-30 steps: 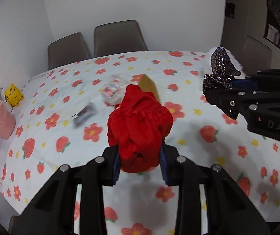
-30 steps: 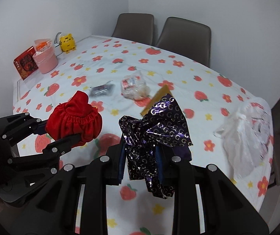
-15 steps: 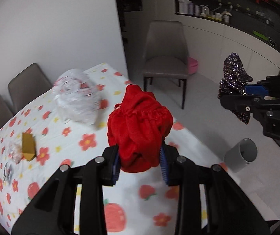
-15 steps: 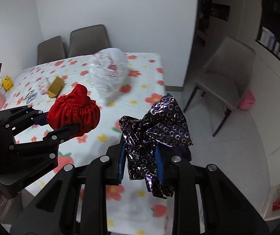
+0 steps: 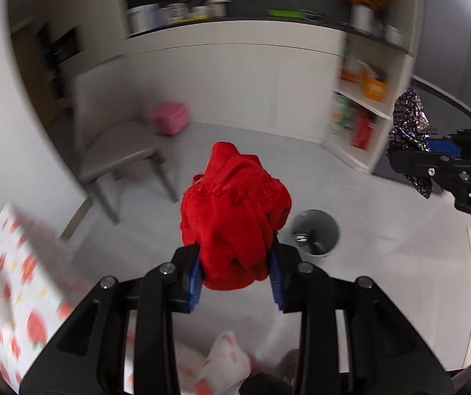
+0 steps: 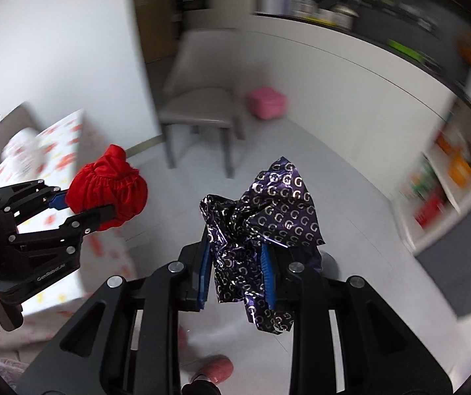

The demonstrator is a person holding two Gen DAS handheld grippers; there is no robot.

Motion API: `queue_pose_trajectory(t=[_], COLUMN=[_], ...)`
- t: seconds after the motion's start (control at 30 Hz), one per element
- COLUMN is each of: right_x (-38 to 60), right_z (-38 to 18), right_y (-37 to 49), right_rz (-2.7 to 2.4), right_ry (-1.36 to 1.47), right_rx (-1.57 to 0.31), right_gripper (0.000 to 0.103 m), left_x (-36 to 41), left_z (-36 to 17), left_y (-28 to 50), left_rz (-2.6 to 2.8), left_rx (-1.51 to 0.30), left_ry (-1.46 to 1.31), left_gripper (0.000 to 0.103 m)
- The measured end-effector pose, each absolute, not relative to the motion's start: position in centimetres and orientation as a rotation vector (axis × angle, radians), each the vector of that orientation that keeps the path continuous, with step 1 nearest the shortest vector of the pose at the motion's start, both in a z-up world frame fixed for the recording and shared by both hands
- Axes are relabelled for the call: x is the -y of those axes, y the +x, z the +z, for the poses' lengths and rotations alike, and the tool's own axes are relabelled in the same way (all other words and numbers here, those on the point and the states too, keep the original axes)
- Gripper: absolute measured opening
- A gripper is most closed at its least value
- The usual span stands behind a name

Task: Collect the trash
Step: 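Carry the red bag and purple wrapper in both tools over the grey bin, then open the right tool to drop the wrapper while the left tool releases the red bag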

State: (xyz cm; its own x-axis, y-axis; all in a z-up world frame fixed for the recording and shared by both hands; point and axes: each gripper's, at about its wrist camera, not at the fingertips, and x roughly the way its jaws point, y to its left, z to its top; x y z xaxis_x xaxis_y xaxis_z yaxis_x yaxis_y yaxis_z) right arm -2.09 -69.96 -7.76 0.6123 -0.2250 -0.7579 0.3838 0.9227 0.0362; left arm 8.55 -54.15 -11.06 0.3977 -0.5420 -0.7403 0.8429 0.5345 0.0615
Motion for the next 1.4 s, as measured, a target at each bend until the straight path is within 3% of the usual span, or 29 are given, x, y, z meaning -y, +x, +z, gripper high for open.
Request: queue_pose_trajectory(t=[0.4, 0.6, 0.8, 1.07, 1.17, 1.4], right_x=[84.0, 89.7, 94.8, 98.9, 99.5, 99.9], right_z=[-14.2, -20.7, -31.0, -43.1, -46.1, -49.7], right_y=[-6.4, -4.4, -2.3, 0.0, 0.4, 0.9], right_rz=[-0.702, -0.788, -0.803, -0.793, -0.795, -0.793], right_ry=[0.458, 0.574, 0.687, 0.744, 0.754, 0.774], right_rx=[-0.872, -0.875, -0.879, -0.912, -0.928, -0.953], right_gripper=[0.024, 0.024, 0.024, 0.026, 0.040, 0.044], left_x=[72.9, 80.3, 86.8, 90.7, 91.7, 92.5], left_z=[-16.6, -23.7, -34.0, -44.8, -47.7, -51.2], left_y=[9.5, 11.3, 12.7, 14.2, 14.6, 14.7], left_rz=[-1.272, -1.351, -1.385, -1.409, -1.421, -1.426], left_rx=[-0.733, -0.801, -0.861, -0.886, -0.898, -0.926], left_ry=[0.679, 0.750, 0.833, 0.891, 0.908, 0.935], left_gripper=[0.034, 0.035, 0.035, 0.035, 0.035, 0.036])
